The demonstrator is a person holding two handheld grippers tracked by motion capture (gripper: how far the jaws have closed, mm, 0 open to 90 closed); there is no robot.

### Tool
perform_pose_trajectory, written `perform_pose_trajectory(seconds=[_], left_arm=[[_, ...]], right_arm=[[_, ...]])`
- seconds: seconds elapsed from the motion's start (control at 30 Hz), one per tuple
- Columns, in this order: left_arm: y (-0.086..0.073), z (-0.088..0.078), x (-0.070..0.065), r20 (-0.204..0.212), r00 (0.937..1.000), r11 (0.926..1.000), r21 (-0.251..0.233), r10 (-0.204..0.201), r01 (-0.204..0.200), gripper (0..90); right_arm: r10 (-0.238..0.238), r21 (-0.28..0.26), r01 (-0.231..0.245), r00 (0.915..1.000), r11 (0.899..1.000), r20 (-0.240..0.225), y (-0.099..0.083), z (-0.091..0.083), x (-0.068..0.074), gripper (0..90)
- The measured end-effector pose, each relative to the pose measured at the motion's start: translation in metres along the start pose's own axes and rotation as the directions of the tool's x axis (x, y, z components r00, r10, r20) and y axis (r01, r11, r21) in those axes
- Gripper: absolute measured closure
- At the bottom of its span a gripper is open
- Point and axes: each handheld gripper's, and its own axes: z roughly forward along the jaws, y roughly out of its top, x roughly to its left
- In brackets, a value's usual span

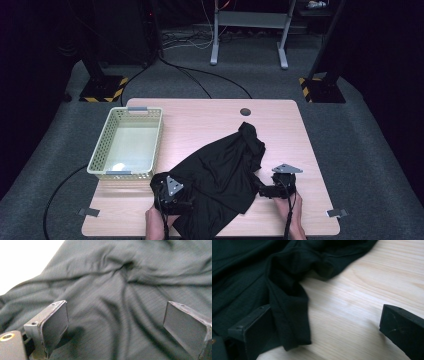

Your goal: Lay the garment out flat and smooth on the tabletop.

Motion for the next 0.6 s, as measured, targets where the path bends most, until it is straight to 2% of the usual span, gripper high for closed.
perform_pose_trajectory(seconds=[0.1, 0.17, 0.2, 0.23, 0.3, 0.4, 0.47, 0.5, 0.57, 0.6], left_arm=[[0.016, -0.004, -0.015, 0.039, 0.9985, 0.9992, -0.005, 0.039, -0.039, 5.5], [0.029, -0.002, -0.030, 0.076, 0.9927, 0.9956, 0.001, 0.093, -0.094, 6.9], [0.034, 0.000, -0.039, 0.099, 0.9877, 0.9925, 0.003, 0.122, -0.123, 8.3], [0.039, 0.003, -0.048, 0.126, 0.9813, 0.9892, 0.000, 0.145, -0.147, 9.7], [0.048, 0.010, -0.068, 0.185, 0.9642, 0.9809, 0.003, 0.190, -0.194, 13.8], [0.059, 0.023, -0.096, 0.238, 0.9374, 0.9641, 0.013, 0.255, -0.265, 15.0], [0.064, 0.033, -0.110, 0.269, 0.9224, 0.9552, 0.028, 0.277, -0.295, 16.0], [0.066, 0.038, -0.117, 0.278, 0.9163, 0.9507, 0.030, 0.289, -0.309, 17.7], [0.069, 0.047, -0.126, 0.279, 0.9094, 0.9404, 0.054, 0.309, -0.336, 21.3], [0.071, 0.052, -0.130, 0.287, 0.9071, 0.9382, 0.067, 0.308, -0.340, 23.7]], right_arm=[[0.019, 0.012, -0.019, 0.9998, 1.000, -0.002, 0.000, 0.001, -0.006, 0.4], [-0.001, 0.024, 0.001, 0.9997, 1.000, 0.026, 0.001, 0.003, -0.002, 0.4], [-0.019, 0.033, 0.018, 0.9988, 0.999, 0.045, 0.001, 0.004, 0.000, 0.6], [-0.031, 0.040, 0.029, 0.9978, 0.999, 0.059, 0.001, 0.004, 0.003, 0.6], [-0.028, 0.034, 0.026, 0.9978, 0.999, 0.060, 0.000, 0.004, 0.002, 0.9], [-0.025, 0.032, 0.023, 0.9976, 0.999, 0.064, -0.001, 0.003, 0.002, 0.9], [-0.024, 0.031, 0.022, 0.9976, 0.999, 0.065, -0.001, 0.003, 0.003, 0.9], [-0.024, 0.031, 0.022, 0.9975, 0.999, 0.066, -0.001, 0.003, 0.002, 0.9], [-0.024, 0.031, 0.022, 0.9975, 0.999, 0.067, -0.001, 0.003, 0.002, 1.0], [-0.024, 0.030, 0.022, 0.9975, 0.999, 0.067, -0.001, 0.003, 0.002, 1.0]])
